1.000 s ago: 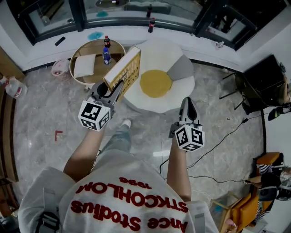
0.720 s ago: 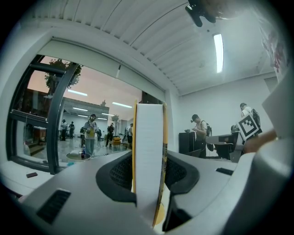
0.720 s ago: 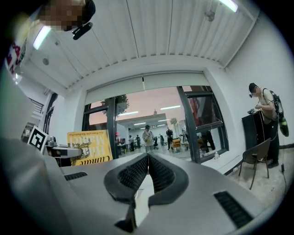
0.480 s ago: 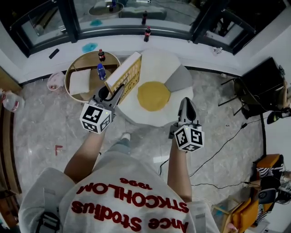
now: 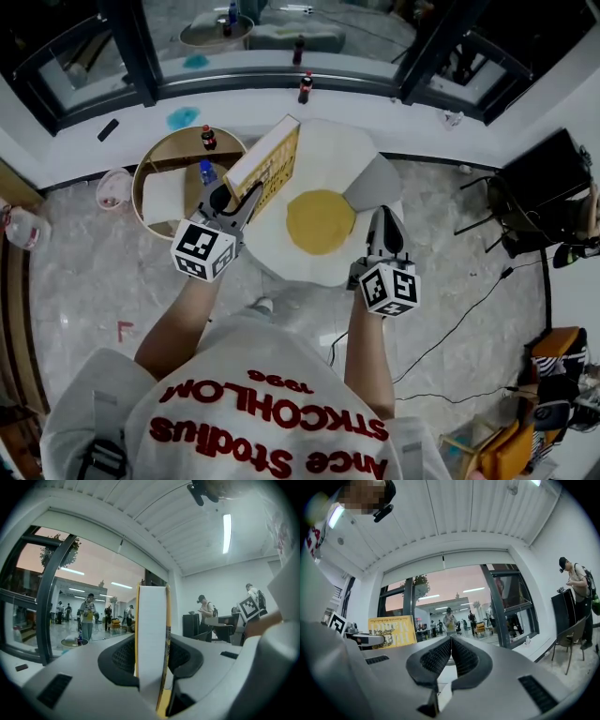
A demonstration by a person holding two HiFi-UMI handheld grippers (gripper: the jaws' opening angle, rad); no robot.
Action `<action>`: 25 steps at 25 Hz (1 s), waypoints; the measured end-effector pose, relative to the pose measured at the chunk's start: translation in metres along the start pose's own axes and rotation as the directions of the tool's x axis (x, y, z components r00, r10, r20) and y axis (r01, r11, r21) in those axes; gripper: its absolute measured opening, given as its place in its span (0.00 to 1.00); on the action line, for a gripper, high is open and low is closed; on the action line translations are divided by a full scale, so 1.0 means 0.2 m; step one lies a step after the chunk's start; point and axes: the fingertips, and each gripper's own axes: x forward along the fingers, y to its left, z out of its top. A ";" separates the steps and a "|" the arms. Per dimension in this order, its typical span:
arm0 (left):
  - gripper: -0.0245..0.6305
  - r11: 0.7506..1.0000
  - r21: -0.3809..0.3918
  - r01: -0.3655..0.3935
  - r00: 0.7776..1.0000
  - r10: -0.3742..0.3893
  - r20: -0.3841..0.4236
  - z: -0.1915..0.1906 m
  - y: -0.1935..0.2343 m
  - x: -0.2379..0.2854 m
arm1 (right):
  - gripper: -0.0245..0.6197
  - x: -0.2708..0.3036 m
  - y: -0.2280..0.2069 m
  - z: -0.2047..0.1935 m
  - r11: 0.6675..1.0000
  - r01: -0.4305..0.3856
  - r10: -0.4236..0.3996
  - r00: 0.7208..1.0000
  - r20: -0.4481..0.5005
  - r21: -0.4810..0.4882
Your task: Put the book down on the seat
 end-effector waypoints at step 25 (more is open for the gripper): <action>0.26 1.000 -0.020 0.014 1.000 -0.014 -0.010 0.01 0.26 0.32 | 0.08 0.44 -0.03 0.01 1.000 -0.016 0.016 1.000 0.013 0.023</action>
